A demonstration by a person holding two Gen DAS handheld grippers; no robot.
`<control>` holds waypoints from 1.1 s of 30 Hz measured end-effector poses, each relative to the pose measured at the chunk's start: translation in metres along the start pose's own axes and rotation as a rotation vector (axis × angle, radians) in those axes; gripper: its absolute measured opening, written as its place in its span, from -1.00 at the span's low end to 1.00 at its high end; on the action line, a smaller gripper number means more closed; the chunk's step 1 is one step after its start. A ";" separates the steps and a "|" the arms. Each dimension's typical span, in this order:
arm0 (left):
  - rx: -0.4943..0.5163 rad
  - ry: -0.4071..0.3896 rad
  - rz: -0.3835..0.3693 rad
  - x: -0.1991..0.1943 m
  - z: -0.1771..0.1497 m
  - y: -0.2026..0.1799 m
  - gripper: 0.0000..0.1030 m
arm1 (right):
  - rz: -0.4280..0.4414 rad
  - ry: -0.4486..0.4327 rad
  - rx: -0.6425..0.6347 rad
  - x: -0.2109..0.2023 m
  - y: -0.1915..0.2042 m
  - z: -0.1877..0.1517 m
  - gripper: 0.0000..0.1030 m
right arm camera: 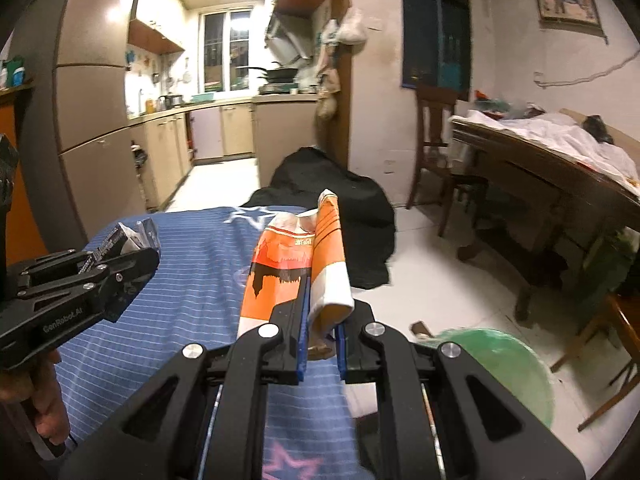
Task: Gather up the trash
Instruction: 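Carry the black box and orange glove over the bin with both tools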
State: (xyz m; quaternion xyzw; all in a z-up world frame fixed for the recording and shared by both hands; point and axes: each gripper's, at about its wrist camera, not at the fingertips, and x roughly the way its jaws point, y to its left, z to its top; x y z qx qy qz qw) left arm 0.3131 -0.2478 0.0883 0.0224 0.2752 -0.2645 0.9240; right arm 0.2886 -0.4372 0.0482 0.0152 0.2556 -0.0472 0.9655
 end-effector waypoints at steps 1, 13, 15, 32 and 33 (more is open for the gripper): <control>0.010 -0.001 -0.015 0.004 0.003 -0.014 -0.67 | -0.012 0.001 0.005 -0.004 -0.010 -0.002 -0.82; 0.105 0.043 -0.173 0.053 0.012 -0.140 -0.67 | -0.165 0.043 0.092 -0.029 -0.112 -0.026 -0.82; 0.122 0.057 -0.191 0.065 0.012 -0.159 -0.67 | -0.182 0.058 0.107 -0.029 -0.125 -0.031 -0.82; 0.205 0.221 -0.282 0.160 -0.011 -0.235 -0.67 | -0.176 0.307 0.241 0.004 -0.215 -0.072 -0.82; 0.209 0.236 -0.289 0.165 -0.011 -0.238 -0.67 | -0.170 0.326 0.244 0.007 -0.218 -0.074 -0.82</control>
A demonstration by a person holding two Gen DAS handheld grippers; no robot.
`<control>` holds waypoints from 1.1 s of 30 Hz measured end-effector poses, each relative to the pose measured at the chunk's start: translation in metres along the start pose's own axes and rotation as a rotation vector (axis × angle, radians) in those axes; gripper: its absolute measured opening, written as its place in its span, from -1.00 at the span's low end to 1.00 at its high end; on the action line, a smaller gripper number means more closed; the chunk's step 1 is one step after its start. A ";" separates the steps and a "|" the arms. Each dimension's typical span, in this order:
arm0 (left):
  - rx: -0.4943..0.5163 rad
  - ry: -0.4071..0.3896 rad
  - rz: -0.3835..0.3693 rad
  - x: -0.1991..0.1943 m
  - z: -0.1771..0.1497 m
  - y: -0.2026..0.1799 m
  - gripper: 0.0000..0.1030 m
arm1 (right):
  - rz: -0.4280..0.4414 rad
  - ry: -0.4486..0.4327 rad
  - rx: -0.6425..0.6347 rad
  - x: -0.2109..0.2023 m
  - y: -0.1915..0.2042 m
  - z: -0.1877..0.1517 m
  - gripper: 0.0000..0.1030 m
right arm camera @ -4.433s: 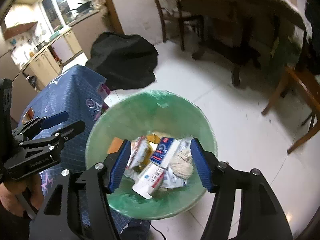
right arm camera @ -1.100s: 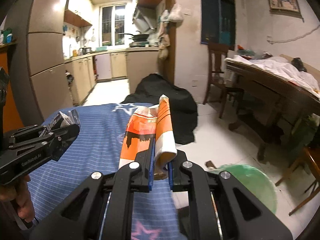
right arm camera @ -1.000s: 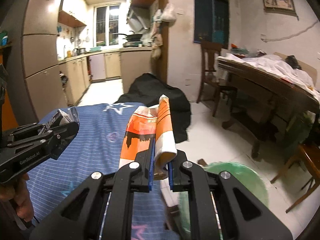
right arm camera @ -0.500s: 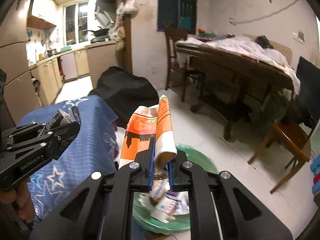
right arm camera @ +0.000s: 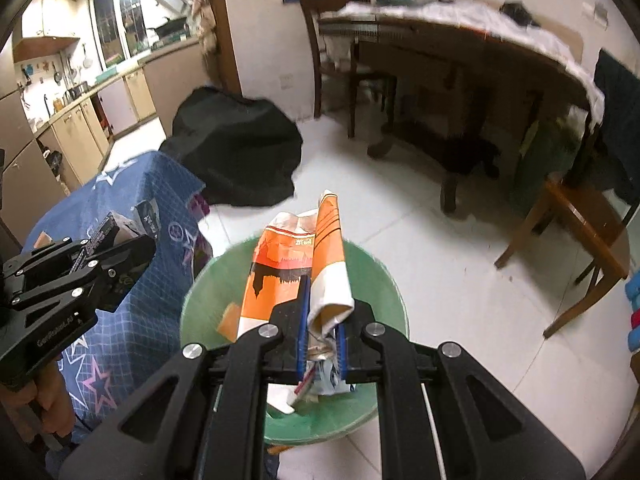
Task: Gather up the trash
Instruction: 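Carry the black box and orange glove over the bin with both tools, then open both tools to drop the black box and glove into the bin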
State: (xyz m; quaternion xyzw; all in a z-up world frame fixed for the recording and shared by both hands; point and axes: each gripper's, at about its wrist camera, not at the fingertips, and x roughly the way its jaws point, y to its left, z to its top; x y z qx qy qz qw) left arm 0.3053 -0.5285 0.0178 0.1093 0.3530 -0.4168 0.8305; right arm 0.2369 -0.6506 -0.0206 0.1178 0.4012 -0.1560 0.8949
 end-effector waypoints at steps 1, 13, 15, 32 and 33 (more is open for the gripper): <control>0.003 0.021 -0.009 0.007 0.000 0.001 -0.67 | 0.006 0.029 -0.001 0.007 -0.003 0.000 -0.82; -0.016 0.125 -0.019 0.065 -0.009 0.005 -0.67 | 0.027 0.132 0.005 0.036 -0.018 -0.011 -0.81; -0.014 0.125 -0.021 0.067 -0.009 0.004 -0.67 | 0.027 0.134 0.006 0.036 -0.020 -0.010 -0.81; -0.007 0.119 0.008 0.066 -0.012 0.001 -0.29 | 0.036 0.140 0.008 0.042 -0.028 -0.012 -0.62; -0.007 0.118 0.012 0.066 -0.012 0.002 -0.25 | 0.040 0.138 0.013 0.043 -0.029 -0.013 -0.56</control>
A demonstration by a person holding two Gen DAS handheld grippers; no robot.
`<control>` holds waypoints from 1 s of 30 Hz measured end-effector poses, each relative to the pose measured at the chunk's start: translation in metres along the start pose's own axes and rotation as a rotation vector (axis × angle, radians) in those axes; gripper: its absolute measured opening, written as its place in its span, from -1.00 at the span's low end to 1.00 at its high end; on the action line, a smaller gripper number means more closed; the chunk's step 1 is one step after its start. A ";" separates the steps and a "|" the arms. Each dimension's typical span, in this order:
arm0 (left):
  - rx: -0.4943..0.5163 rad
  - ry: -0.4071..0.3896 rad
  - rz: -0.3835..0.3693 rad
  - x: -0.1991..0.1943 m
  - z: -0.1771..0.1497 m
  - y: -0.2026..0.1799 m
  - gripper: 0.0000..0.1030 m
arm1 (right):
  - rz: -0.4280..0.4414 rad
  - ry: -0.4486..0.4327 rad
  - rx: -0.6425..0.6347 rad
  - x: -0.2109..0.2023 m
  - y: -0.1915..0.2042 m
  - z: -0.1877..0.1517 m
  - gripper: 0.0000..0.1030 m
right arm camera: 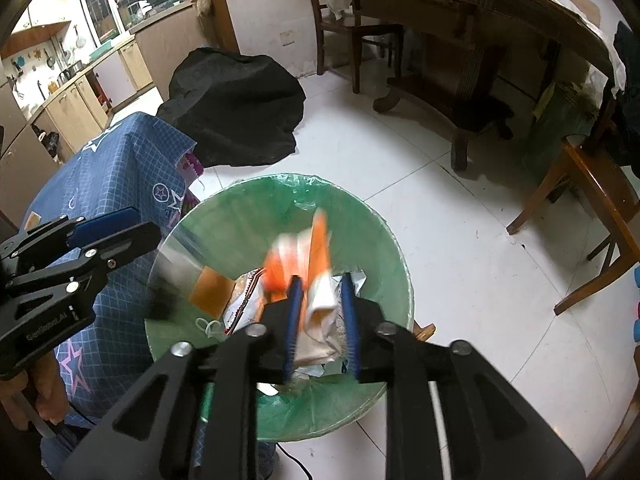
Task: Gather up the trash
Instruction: 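Open both tools to drop the black box and glove into the bin, then move both open tools back to the table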
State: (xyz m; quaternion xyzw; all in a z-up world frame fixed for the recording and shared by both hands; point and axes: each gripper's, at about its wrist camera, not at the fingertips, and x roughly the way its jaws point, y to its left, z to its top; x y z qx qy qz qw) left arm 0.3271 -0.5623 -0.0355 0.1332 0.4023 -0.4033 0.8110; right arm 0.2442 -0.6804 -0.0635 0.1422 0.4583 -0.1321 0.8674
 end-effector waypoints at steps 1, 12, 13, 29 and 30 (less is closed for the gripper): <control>-0.001 0.001 0.000 0.000 0.000 0.001 -0.22 | 0.002 0.000 0.003 0.001 -0.001 -0.001 -0.54; -0.025 0.000 0.008 -0.015 -0.007 0.013 -0.19 | 0.000 -0.017 0.014 -0.004 -0.001 -0.003 -0.35; -0.030 -0.002 0.008 -0.018 -0.009 0.015 -0.17 | 0.002 -0.024 0.015 -0.006 0.001 -0.004 -0.25; -0.186 -0.118 0.161 -0.130 -0.077 0.114 0.33 | 0.197 -0.261 -0.134 -0.064 0.124 -0.012 0.55; -0.211 -0.127 0.194 -0.143 -0.086 0.133 0.37 | 0.213 -0.262 -0.148 -0.064 0.134 -0.011 0.59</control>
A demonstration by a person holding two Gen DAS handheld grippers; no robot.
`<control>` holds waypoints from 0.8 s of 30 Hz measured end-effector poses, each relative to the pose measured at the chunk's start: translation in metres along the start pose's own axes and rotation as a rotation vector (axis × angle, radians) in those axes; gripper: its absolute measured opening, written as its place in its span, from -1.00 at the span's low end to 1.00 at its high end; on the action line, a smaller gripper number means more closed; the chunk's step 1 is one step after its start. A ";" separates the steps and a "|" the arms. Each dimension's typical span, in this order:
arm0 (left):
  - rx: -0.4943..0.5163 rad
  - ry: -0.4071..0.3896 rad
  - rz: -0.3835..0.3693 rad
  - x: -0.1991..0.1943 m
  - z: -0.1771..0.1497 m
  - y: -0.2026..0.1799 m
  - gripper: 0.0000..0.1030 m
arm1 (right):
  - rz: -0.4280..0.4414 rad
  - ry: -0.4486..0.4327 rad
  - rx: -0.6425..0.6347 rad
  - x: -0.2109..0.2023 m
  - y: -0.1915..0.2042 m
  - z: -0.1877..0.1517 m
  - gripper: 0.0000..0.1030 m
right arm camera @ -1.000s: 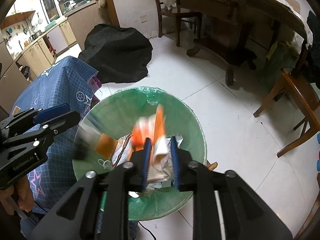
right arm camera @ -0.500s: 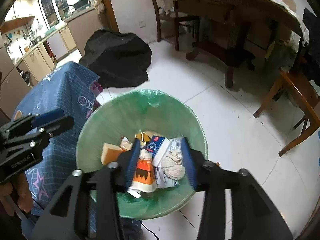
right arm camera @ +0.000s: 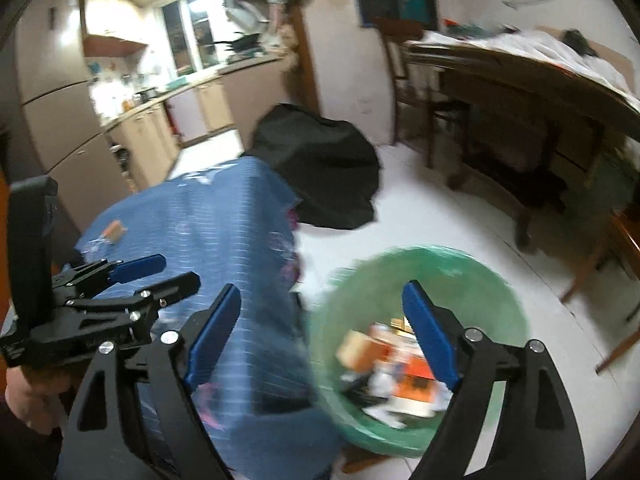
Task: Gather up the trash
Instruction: 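Move both open tools back to the table, then grasp the black cap with the left tool while the right tool grasps the small sponge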
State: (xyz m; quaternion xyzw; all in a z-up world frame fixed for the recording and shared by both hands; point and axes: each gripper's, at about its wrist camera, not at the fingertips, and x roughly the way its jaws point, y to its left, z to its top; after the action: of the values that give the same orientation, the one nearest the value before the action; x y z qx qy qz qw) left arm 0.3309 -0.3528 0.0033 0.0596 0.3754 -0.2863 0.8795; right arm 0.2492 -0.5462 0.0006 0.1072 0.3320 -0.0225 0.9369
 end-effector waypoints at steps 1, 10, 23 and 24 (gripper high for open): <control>-0.020 -0.008 0.026 -0.007 -0.002 0.019 0.40 | 0.031 0.005 -0.024 0.006 0.016 0.003 0.62; -0.353 -0.066 0.372 -0.086 -0.044 0.264 0.59 | 0.204 0.093 -0.162 0.072 0.133 0.017 0.68; -0.677 -0.021 0.526 -0.107 -0.074 0.457 0.80 | 0.427 0.266 -0.182 0.208 0.303 0.059 0.68; -0.676 -0.024 0.520 -0.104 -0.073 0.458 0.86 | 0.443 0.284 -0.172 0.219 0.317 0.063 0.68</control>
State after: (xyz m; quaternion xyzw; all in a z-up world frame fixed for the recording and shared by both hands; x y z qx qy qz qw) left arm 0.4789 0.0983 -0.0274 -0.1428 0.4101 0.0837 0.8969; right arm 0.4944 -0.2442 -0.0303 0.0992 0.4292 0.2264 0.8687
